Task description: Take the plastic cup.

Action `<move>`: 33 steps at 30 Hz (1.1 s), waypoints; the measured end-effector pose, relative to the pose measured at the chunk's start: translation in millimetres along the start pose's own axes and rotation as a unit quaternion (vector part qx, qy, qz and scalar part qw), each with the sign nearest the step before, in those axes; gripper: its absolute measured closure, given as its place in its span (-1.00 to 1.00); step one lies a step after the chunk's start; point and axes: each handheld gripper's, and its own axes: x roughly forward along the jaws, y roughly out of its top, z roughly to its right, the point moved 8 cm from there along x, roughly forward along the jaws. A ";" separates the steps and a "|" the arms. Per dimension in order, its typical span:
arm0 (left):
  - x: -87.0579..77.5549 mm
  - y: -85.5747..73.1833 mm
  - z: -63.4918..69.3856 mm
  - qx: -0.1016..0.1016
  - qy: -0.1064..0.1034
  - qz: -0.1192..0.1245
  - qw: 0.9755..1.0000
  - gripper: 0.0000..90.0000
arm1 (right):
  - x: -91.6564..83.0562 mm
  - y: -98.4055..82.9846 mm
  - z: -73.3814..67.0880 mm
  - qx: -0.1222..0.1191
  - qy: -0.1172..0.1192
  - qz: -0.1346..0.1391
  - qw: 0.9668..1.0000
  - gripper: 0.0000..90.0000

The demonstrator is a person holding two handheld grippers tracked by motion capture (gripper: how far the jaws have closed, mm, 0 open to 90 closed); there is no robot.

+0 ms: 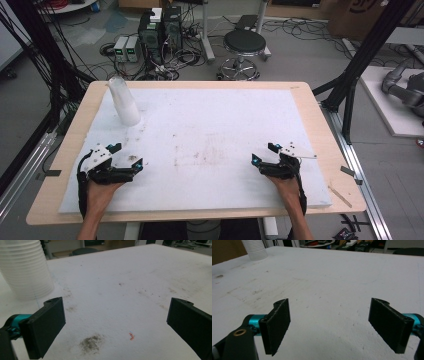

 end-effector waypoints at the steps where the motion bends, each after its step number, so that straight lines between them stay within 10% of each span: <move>1: 0.0 0.0 0.0 0.000 0.000 0.000 1.000 -0.96 | 0.0 0.0 0.0 0.000 0.000 0.000 1.000 -0.61; 15: -23.4 76.6 -29.2 -0.008 0.014 0.045 0.999 -0.96 | 1.5 -0.7 0.1 0.000 0.004 -0.008 1.000 -0.61; 33: -6.7 137.3 -58.1 0.008 0.017 0.041 0.999 -0.96 | 3.1 -1.2 0.7 0.002 0.008 -0.015 1.000 -0.61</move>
